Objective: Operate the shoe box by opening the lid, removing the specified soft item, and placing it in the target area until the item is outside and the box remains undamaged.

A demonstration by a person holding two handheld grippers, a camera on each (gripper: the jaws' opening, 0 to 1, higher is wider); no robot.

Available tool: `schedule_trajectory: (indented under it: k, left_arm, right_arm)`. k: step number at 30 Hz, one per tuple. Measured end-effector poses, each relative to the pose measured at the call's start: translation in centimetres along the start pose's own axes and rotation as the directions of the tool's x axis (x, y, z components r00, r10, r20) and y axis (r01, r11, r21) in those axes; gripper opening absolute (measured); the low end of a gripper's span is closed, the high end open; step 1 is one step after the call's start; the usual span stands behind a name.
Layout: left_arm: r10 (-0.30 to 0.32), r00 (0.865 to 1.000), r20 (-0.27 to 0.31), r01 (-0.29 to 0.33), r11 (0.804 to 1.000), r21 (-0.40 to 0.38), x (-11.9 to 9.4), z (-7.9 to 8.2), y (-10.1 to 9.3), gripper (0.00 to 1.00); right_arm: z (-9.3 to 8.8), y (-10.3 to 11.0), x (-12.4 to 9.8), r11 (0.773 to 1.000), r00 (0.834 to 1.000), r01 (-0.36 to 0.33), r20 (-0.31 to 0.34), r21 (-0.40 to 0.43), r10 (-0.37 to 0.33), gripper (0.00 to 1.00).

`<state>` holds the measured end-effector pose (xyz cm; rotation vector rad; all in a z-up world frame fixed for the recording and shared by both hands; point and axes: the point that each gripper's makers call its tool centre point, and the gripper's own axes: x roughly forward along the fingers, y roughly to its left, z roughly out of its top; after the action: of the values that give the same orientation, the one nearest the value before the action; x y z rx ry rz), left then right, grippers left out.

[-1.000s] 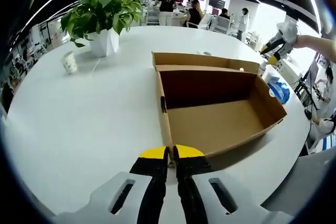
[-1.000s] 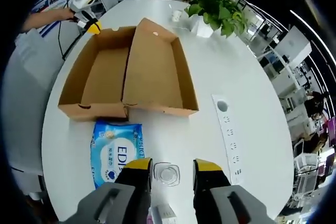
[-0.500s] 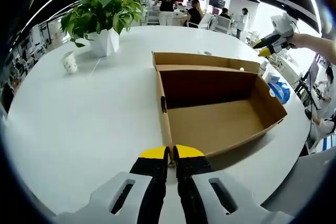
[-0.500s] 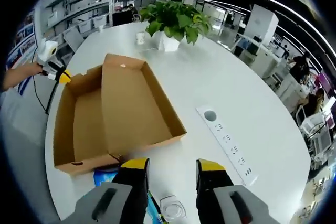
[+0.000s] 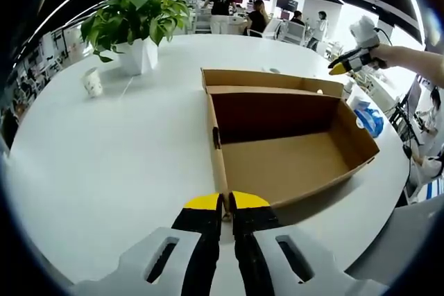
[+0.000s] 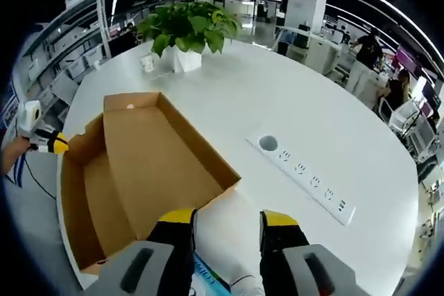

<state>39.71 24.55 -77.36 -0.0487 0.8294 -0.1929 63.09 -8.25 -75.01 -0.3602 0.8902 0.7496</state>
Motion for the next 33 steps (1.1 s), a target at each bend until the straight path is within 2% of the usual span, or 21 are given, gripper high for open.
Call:
schedule_trajectory:
  k: [2,4,6,10,17,25,28,33]
  left_arm:
    - [0.0,1.0,0.0,0.0,1.0,-0.001,0.0,0.0,0.1,0.02]
    - [0.001,1.0,0.0,-0.001,1.0,-0.001,0.0,0.0,0.1,0.02]
    - [0.001,1.0,-0.001,-0.001,1.0,-0.001,0.0,0.0,0.1,0.02]
    - [0.0,1.0,0.0,0.0,1.0,-0.005,0.1,0.0,0.3,0.02]
    - [-0.001,1.0,0.002,0.001,1.0,-0.005,0.1,0.0,0.2,0.02]
    - [-0.002,1.0,0.003,0.002,1.0,-0.007,0.0,-0.1,0.1,0.02]
    - [-0.004,1.0,0.003,0.004,1.0,-0.008,0.0,-0.1,0.1,0.02]
    - [-0.005,1.0,0.003,0.005,1.0,-0.009,0.1,-0.1,0.2,0.02]
  right_arm:
    - [0.1,0.3,0.2,0.999,1.0,-0.002,0.008,0.04,0.002,0.34]
    - [0.2,-0.1,0.4,0.994,0.999,0.04,0.018,0.105,-0.042,0.34]
    - [0.4,0.2,0.6,0.989,0.999,0.026,0.028,0.146,-0.03,0.34]
    - [0.9,0.5,0.8,0.983,0.998,0.025,0.048,0.183,-0.034,0.34]
    - [0.6,1.0,1.6,0.968,0.998,0.034,0.047,0.249,-0.047,0.32]
    - [0.0,1.6,3.1,0.948,0.998,0.05,0.009,0.313,-0.055,0.27]
    - [-0.1,1.6,3.4,0.93,0.998,0.063,0.001,0.361,-0.067,0.24]
    - [-0.4,1.8,4.0,0.922,0.997,0.073,-0.017,0.38,-0.073,0.21]
